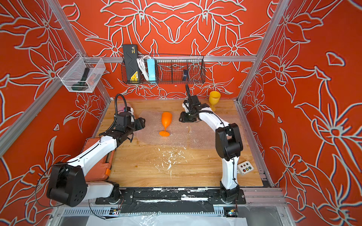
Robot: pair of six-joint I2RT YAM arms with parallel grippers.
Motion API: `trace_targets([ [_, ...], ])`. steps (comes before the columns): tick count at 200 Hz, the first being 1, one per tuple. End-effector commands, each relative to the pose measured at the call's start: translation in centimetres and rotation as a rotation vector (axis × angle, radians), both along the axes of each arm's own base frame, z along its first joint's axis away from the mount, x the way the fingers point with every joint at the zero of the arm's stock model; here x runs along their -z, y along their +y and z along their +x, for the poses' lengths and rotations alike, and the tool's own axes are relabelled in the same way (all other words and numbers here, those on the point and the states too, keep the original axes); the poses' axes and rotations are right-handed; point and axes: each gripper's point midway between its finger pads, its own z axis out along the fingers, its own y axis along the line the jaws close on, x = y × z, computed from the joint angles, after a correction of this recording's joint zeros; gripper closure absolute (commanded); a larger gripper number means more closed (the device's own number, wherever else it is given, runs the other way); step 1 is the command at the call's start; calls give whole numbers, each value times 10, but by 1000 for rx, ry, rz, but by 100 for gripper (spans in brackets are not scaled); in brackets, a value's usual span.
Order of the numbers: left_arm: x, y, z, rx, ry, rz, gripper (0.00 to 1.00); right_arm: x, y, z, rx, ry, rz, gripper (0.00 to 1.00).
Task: Unpack wine glasses from bubble wrap
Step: Pick up the wine glass from the bubble wrap.
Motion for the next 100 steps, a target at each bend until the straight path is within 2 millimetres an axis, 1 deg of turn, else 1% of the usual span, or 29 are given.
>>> trace_targets([
  [1,20,-8,-1,30,44,-48,32,14,41,-15,-34,69,92,51],
  [21,26,-7,-5,26,33,-58,32,21,61,-13,-52,71,115,47],
  [48,32,4,-8,-13,29,-46,32,38,79,-9,-77,104,101,47],
  [73,39,11,-8,-28,50,-50,32,53,85,-5,-70,124,90,47],
  [100,49,14,-8,-31,69,-40,32,69,91,-2,-69,152,90,47],
])
